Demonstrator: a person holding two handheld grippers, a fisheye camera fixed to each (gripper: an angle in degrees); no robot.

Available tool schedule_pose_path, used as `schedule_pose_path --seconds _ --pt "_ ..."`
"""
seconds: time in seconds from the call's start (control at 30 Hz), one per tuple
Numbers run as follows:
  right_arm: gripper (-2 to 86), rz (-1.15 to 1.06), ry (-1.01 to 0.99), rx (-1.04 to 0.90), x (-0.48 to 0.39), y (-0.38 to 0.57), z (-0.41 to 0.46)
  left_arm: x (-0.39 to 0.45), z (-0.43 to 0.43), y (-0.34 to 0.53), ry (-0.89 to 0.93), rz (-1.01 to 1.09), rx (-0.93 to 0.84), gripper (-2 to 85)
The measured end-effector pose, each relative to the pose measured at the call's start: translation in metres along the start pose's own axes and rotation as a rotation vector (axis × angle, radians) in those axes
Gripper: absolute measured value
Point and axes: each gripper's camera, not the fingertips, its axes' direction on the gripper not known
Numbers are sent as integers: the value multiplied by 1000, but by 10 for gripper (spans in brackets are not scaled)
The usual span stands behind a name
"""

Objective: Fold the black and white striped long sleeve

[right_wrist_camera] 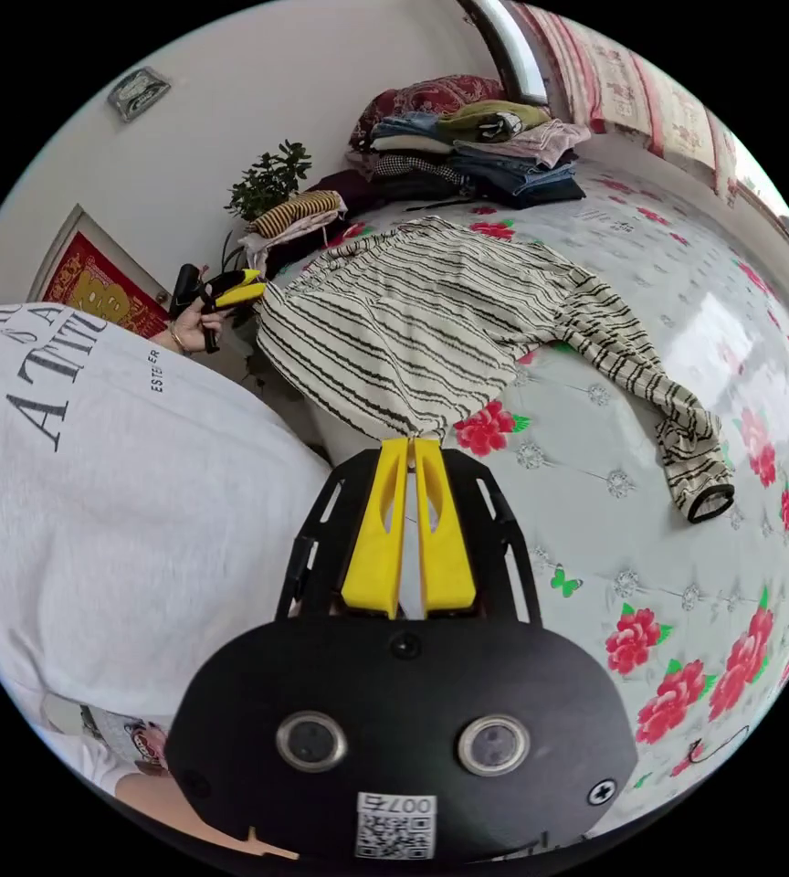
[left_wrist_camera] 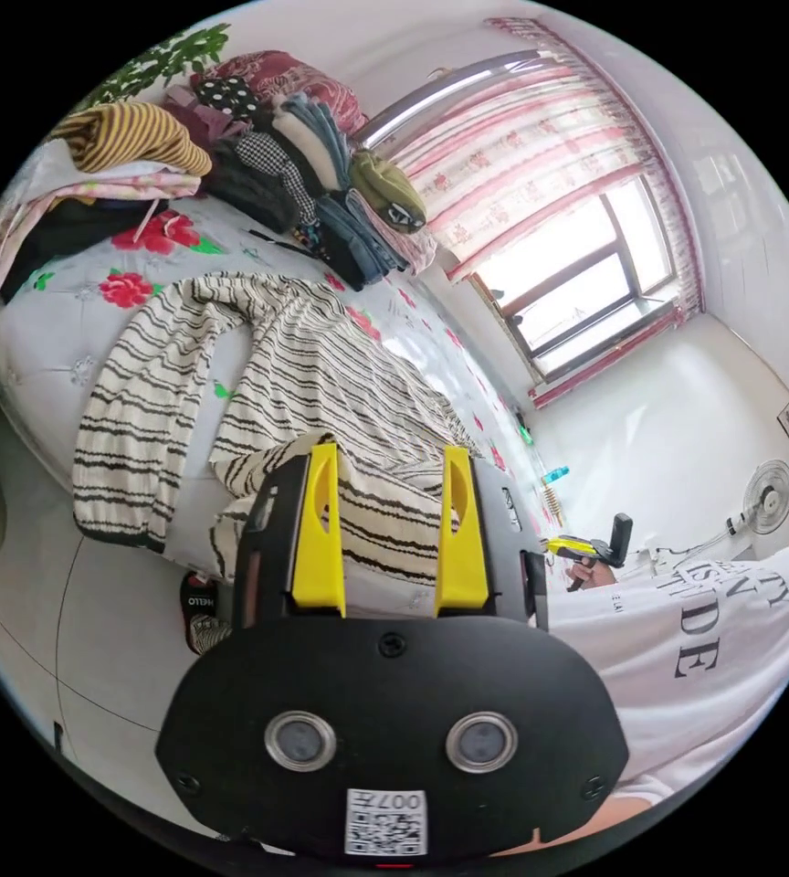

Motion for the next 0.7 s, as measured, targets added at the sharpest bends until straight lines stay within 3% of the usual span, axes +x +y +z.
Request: schedule_pose_path --seconds 0.13,0.27,0.57,0.7 --pt "-1 119 -67 54 25 27 29 17 29 6 -124 26 7 141" --pt "-1 187 -88 37 35 60 56 -15 40 44 -228 -89 -32 138" --pt "-1 210 -104 35 43 80 82 -48 130 36 -294 -98 -132 152" --pt "-1 192 -72 57 47 67 77 -58 171 8 -248 -71 -221 111"
